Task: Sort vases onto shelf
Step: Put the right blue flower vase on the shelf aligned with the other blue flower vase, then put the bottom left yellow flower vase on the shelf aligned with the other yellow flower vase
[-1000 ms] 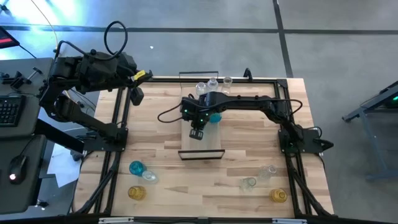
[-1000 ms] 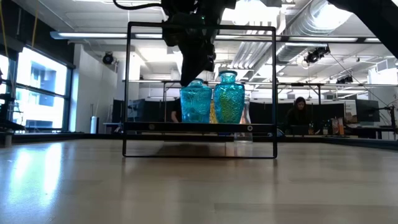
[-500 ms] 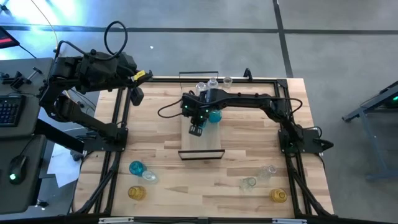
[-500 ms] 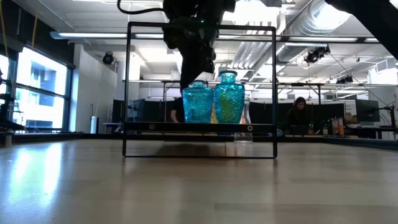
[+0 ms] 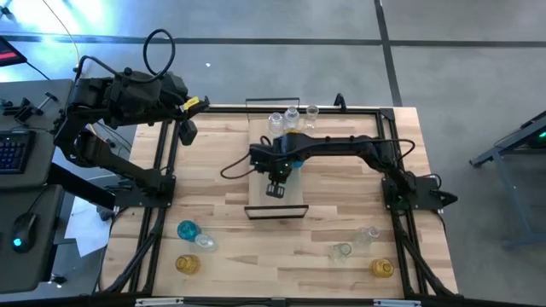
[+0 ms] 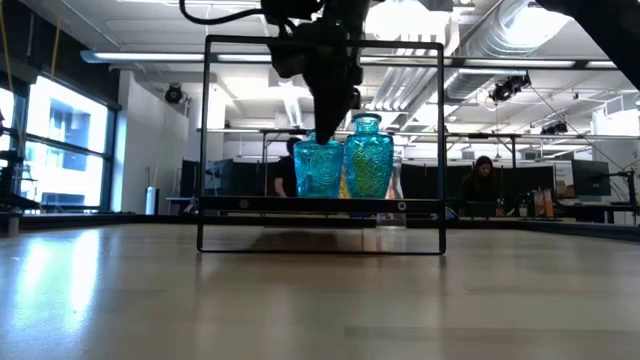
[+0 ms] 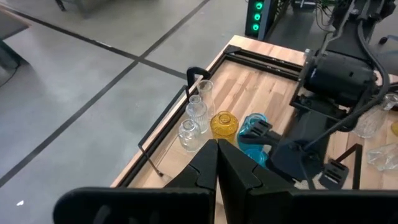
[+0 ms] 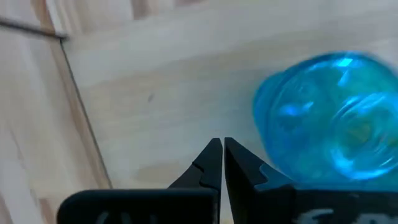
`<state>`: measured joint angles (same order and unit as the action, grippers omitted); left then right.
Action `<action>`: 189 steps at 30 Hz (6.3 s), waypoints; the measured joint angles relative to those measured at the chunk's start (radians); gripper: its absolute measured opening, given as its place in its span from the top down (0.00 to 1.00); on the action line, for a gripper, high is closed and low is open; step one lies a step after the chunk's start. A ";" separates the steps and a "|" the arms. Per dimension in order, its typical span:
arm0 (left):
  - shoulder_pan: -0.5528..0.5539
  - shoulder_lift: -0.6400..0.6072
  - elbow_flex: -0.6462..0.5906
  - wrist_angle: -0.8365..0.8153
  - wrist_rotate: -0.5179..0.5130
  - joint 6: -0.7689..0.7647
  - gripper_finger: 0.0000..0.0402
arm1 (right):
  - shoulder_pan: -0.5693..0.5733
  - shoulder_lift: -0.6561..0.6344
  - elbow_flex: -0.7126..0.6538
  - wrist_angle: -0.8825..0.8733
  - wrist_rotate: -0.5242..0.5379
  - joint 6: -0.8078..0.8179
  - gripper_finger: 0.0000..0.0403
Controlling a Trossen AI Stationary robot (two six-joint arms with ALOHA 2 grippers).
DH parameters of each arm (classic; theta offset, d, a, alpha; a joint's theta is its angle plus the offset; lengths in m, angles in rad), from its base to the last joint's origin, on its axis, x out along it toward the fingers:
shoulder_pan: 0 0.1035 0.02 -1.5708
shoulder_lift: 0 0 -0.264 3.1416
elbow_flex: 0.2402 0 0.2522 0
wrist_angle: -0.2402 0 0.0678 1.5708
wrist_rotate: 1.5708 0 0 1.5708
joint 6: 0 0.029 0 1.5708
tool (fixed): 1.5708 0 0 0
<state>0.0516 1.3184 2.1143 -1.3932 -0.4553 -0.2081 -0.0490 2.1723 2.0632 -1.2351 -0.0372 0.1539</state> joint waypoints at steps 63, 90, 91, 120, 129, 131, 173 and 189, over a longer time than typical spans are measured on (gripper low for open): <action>-0.014 -0.074 -0.370 -0.112 0.110 -0.133 1.00 | 0.137 -0.705 -0.130 -0.336 0.787 0.681 1.00; -0.284 -0.151 -0.834 0.756 0.415 -0.402 1.00 | 0.224 -1.094 -0.594 -0.311 0.249 0.462 1.00; -0.313 -0.142 -0.834 0.762 0.438 -0.367 1.00 | 0.236 -1.084 -0.594 -0.320 0.266 0.455 1.00; -0.881 0.035 -0.834 0.532 0.796 -0.974 1.00 | 0.273 -1.075 -0.593 -0.332 0.378 0.387 1.00; -0.893 0.109 -0.834 0.566 0.867 -0.889 1.00 | 0.273 -1.075 -0.593 -0.331 0.377 0.414 1.00; -0.893 0.127 -0.834 0.552 0.865 -0.918 1.00 | 0.273 -1.075 -0.593 -0.331 0.377 0.414 1.00; -0.937 0.220 -0.834 0.279 0.688 -1.056 0.29 | 0.273 -1.074 -0.593 -0.306 0.378 0.425 1.00; -0.964 0.257 -0.904 0.298 0.681 -1.037 0.28 | 0.272 -1.074 -0.593 -0.306 0.374 0.444 1.00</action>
<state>-0.9127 1.5753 1.2104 -1.0954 0.2258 -1.2455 0.2234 1.0981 1.4704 -1.5406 0.3370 0.5983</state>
